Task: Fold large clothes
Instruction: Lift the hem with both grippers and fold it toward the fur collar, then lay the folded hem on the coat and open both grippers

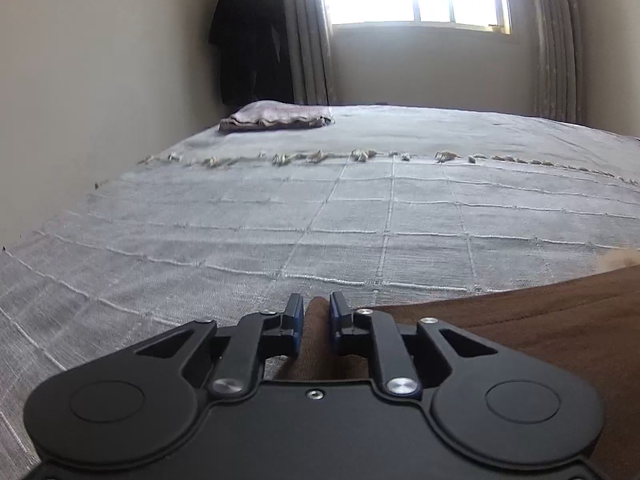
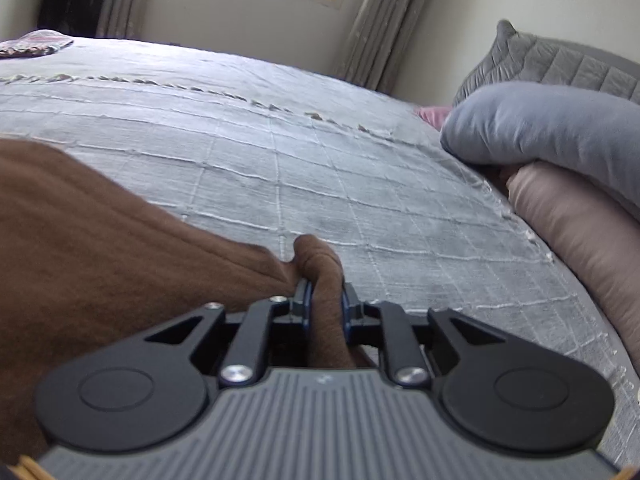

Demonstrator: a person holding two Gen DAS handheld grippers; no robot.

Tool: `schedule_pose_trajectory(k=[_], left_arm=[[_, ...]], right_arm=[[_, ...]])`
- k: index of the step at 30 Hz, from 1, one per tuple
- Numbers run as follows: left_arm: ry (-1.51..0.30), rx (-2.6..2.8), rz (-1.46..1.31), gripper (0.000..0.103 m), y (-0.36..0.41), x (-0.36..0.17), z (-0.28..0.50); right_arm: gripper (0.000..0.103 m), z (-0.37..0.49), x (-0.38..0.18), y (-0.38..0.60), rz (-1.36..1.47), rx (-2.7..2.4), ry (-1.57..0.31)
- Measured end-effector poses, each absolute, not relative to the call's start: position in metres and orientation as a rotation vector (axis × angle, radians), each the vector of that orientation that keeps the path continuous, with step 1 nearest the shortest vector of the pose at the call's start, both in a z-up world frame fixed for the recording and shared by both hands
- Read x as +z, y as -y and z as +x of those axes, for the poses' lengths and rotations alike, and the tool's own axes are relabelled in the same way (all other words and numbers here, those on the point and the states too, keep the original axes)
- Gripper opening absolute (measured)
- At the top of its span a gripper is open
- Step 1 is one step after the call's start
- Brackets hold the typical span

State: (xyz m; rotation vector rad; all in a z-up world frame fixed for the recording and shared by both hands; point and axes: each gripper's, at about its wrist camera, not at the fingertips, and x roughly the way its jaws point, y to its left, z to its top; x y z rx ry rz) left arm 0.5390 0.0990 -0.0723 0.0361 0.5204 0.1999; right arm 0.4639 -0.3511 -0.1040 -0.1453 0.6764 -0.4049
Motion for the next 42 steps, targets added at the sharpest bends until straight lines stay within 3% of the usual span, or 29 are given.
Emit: schedule_pose_trajectory(k=[4, 7, 8, 9, 11, 17, 20, 22, 25, 27, 31, 34, 42], left_arm=[[-0.503, 0.224, 0.089, 0.027, -0.091, -0.053, 0.52], [-0.441, 0.14, 0.048, 0.06, -0.079, -0.024, 0.486], [-0.418, 0.099, 0.035, 0.069, -0.068, -0.014, 0.476], [-0.402, 0.053, 0.022, 0.072, -0.055, -0.006, 0.468], [-0.4, -0.059, -0.02, 0.08, -0.028, 0.003, 0.457], [-0.489, -0.103, 0.055, 0.085, 0.009, -0.034, 0.464], [-0.498, -0.007, 0.174, 0.085, -0.031, -0.053, 0.47], [-0.52, -0.006, 0.133, 0.098, -0.076, -0.058, 0.469], [-0.592, 0.152, 0.064, 0.097, -0.115, -0.053, 0.471], [-0.599, 0.156, 0.054, 0.096, -0.123, -0.042, 0.461], [-0.621, 0.032, 0.068, 0.096, -0.12, -0.014, 0.421], [-0.661, -0.046, 0.022, 0.098, -0.119, 0.0, 0.384], [-0.767, -0.061, -0.228, 0.101, -0.169, -0.002, 0.3]], right_arm=[[0.039, 0.441, -0.083, 0.349, -0.152, -0.474, -0.646], [0.052, 0.417, -0.049, 0.331, -0.155, -0.434, -0.572], [0.063, 0.411, -0.037, 0.318, -0.157, -0.397, -0.543], [0.07, 0.407, -0.026, 0.301, -0.157, -0.353, -0.52], [0.074, 0.407, -0.012, 0.262, -0.144, -0.226, -0.512], [0.074, 0.422, -0.038, 0.205, -0.141, -0.104, -0.608], [0.08, 0.417, -0.052, 0.262, -0.11, -0.161, -0.61], [0.081, 0.412, -0.061, 0.311, -0.11, -0.298, -0.652], [0.081, 0.389, -0.074, 0.381, 0.008, -0.451, -0.724], [0.081, 0.371, -0.065, 0.406, 0.148, -0.448, -0.719], [0.081, 0.342, -0.033, 0.394, 0.074, -0.346, -0.696], [0.087, 0.316, -0.012, 0.381, 0.07, -0.245, -0.696], [0.094, 0.244, -0.001, 0.375, 0.13, -0.194, -0.769]])
